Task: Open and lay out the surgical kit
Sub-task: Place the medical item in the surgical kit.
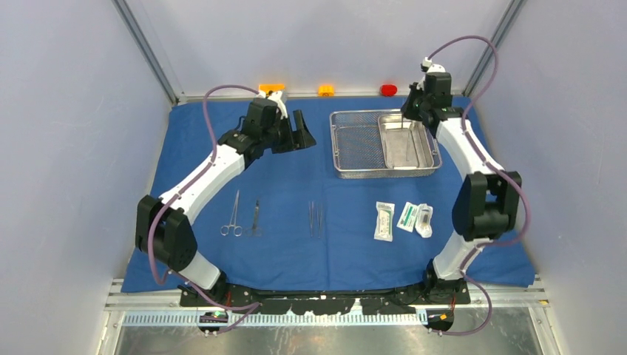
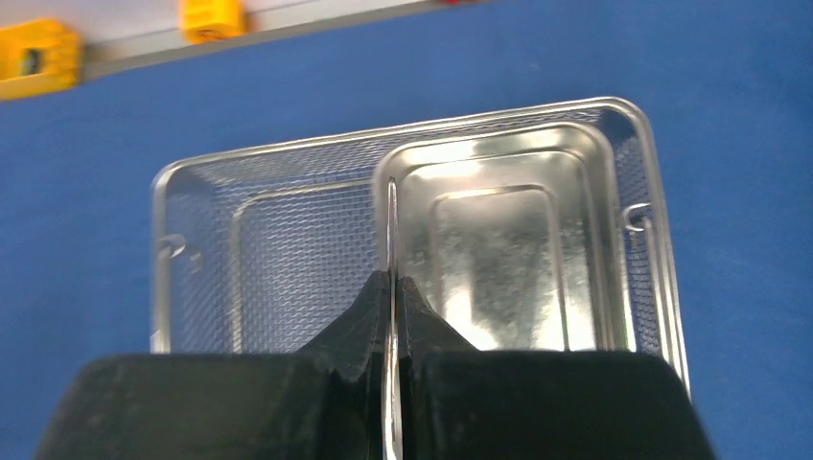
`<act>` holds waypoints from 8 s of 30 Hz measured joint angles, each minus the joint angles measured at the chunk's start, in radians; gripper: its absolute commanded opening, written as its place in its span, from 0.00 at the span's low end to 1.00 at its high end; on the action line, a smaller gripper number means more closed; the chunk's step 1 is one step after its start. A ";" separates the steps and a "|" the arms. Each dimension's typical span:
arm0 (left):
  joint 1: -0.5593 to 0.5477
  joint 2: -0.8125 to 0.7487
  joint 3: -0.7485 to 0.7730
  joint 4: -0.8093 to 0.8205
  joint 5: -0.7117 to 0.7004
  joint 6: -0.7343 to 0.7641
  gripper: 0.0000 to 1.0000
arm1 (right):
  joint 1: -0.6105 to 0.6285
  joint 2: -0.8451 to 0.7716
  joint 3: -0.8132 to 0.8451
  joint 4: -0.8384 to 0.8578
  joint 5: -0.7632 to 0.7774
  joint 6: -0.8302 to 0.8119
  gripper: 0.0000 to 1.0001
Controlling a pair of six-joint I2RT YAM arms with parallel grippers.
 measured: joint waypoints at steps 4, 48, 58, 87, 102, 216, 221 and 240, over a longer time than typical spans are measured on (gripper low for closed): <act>0.000 0.010 0.051 0.022 0.048 -0.003 0.73 | 0.010 -0.148 -0.113 0.066 -0.128 -0.014 0.00; -0.005 0.229 0.058 0.322 0.314 -0.325 0.52 | 0.336 -0.232 -0.324 0.113 -0.486 -0.086 0.00; -0.007 0.266 0.058 0.328 0.322 -0.330 0.34 | 0.348 -0.228 -0.324 0.103 -0.481 -0.086 0.00; -0.023 0.291 0.058 0.365 0.359 -0.318 0.00 | 0.350 -0.211 -0.319 0.083 -0.459 -0.115 0.37; 0.084 0.185 -0.046 0.183 0.660 0.143 0.00 | 0.345 -0.354 -0.346 -0.064 -0.406 -0.307 0.48; 0.029 0.363 -0.233 -0.040 0.627 0.540 0.14 | 0.307 -0.342 -0.472 -0.013 -0.357 -0.372 0.44; 0.027 0.363 -0.231 -0.045 0.608 0.537 0.01 | 0.307 -0.342 -0.472 -0.013 -0.357 -0.373 0.44; 0.023 0.283 -0.226 -0.086 0.575 0.518 0.00 | 0.307 -0.333 -0.472 -0.013 -0.356 -0.378 0.44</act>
